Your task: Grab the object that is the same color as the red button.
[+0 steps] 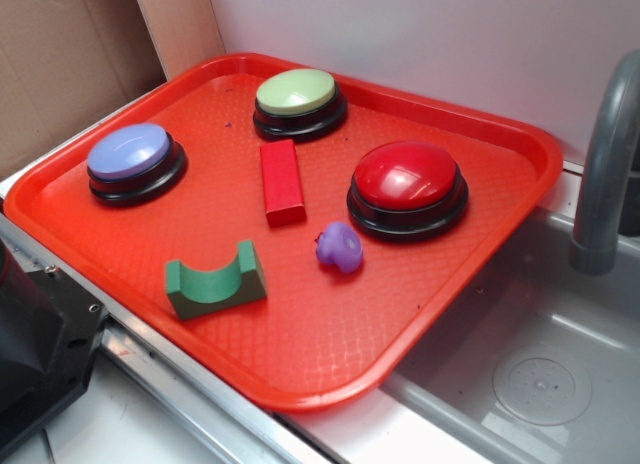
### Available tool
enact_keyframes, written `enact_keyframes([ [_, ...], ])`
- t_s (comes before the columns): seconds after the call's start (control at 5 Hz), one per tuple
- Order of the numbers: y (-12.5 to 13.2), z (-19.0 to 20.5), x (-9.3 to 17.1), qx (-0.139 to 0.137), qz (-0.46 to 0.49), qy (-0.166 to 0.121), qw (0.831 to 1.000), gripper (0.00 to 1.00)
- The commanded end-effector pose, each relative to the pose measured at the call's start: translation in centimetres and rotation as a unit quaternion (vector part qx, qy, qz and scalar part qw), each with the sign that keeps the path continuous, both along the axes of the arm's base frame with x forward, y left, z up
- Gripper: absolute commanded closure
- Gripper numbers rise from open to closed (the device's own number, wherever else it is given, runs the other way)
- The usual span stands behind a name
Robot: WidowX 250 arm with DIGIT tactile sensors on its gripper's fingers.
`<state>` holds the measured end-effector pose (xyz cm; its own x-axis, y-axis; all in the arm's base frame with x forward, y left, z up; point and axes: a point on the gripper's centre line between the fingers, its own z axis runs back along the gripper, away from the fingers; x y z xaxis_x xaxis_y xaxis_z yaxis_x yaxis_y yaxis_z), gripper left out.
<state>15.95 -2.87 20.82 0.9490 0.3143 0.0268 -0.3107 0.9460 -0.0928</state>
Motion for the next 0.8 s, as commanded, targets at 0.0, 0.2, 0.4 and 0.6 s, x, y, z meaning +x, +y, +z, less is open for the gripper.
enact_keyframes([
  [0.0,-1.1,-5.2,6.3,0.030,0.150,0.017,0.988,0.00],
  [0.2,-0.6,-8.4,8.4,0.009,0.215,0.027,0.976,0.00],
  [0.4,0.8,-11.7,10.3,0.032,0.280,0.011,0.959,0.00],
  [0.6,2.1,-14.6,11.0,0.010,0.329,-0.002,0.944,0.00],
])
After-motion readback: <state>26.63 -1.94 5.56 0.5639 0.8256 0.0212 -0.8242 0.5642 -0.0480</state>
